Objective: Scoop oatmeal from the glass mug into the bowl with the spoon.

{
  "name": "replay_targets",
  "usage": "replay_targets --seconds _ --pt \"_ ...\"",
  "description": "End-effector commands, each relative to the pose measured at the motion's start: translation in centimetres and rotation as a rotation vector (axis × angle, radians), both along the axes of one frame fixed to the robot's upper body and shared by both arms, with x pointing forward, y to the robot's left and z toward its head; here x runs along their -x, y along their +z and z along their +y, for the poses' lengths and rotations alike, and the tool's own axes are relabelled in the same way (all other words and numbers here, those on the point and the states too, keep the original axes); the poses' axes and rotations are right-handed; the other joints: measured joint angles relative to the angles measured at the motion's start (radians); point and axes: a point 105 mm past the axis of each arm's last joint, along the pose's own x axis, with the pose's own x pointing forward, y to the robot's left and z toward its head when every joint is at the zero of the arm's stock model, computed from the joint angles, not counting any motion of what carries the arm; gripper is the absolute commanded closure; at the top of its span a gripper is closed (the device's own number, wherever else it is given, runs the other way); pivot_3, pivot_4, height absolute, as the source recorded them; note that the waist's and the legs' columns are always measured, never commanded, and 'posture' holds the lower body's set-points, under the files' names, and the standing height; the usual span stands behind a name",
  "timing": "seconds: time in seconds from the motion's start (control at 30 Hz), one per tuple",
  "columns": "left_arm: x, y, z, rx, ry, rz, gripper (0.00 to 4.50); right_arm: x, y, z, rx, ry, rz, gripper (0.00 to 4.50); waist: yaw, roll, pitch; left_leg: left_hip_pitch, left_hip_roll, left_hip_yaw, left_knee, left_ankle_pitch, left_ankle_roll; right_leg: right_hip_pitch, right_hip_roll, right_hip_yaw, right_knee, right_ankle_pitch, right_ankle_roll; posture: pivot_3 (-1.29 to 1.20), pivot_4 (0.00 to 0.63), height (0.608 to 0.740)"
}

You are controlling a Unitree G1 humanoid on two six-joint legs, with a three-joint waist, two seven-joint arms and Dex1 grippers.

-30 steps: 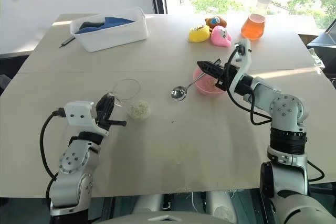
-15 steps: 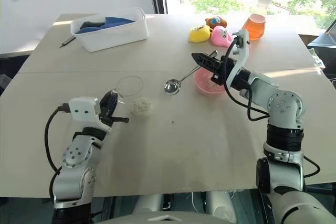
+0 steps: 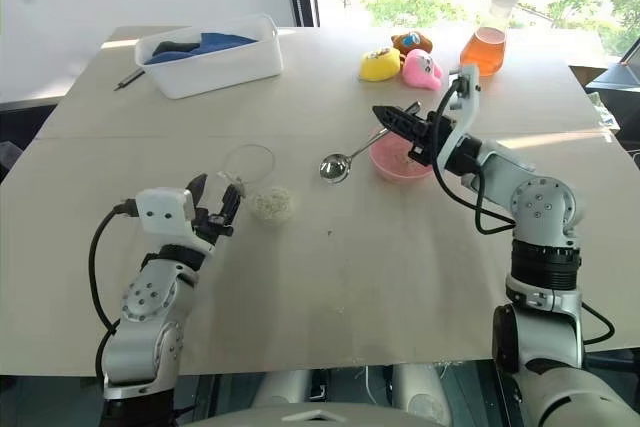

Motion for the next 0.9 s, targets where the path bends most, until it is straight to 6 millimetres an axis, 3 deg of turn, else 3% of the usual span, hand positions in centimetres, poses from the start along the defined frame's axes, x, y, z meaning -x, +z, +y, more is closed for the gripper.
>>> replay_targets --seconds 0.03,0.4,0.67,0.77,0.9 --pt "0.2 1.3 -0.2 -0.027 -0.046 -0.049 1.67 0.1 0.6 -0.5 -0.015 0.002 -0.042 4.5 0.0 0.0 0.0 0.0 0.0 0.0 0.0 0.0 0.0 0.0 0.0 0.0 0.0 0.0 0.0 0.0 0.15 0.74" --pt "-1.2 1.4 1.8 -0.103 -0.153 -0.023 1.67 -0.1 -0.6 -1.9 -0.013 -0.007 -0.043 4.5 0.001 0.0 0.0 0.0 0.0 0.001 0.0 0.0 0.0 0.0 0.0 -0.002 0.0 0.0 0.0 0.0 0.15 0.74" --pt "-1.9 1.1 1.4 -0.096 -0.237 -0.006 1.67 -0.8 -2.5 -3.1 -0.014 -0.026 -0.034 4.5 0.002 0.0 0.0 0.0 0.0 0.0 0.0 0.0 -0.001 0.0 0.0 -0.003 0.0 0.0 0.0 0.0 0.15 0.74" --pt "-2.2 1.1 1.2 -0.093 -0.25 -0.005 2.33 -0.8 -2.7 -3.4 -0.013 -0.028 -0.037 4.5 0.001 0.0 0.0 0.0 0.0 0.001 0.0 0.001 -0.001 0.0 0.0 -0.003 0.0 0.0 0.0 0.0 0.15 0.74" --pt "-2.5 1.2 1.0 -0.078 -0.255 -0.009 4.22 -0.7 -2.9 -3.5 -0.013 -0.03 -0.039 4.5 0.001 0.0 0.0 0.0 0.0 0.001 0.0 0.002 -0.003 0.0 0.0 -0.003 0.0 0.0 0.0 0.0 0.15 0.74"
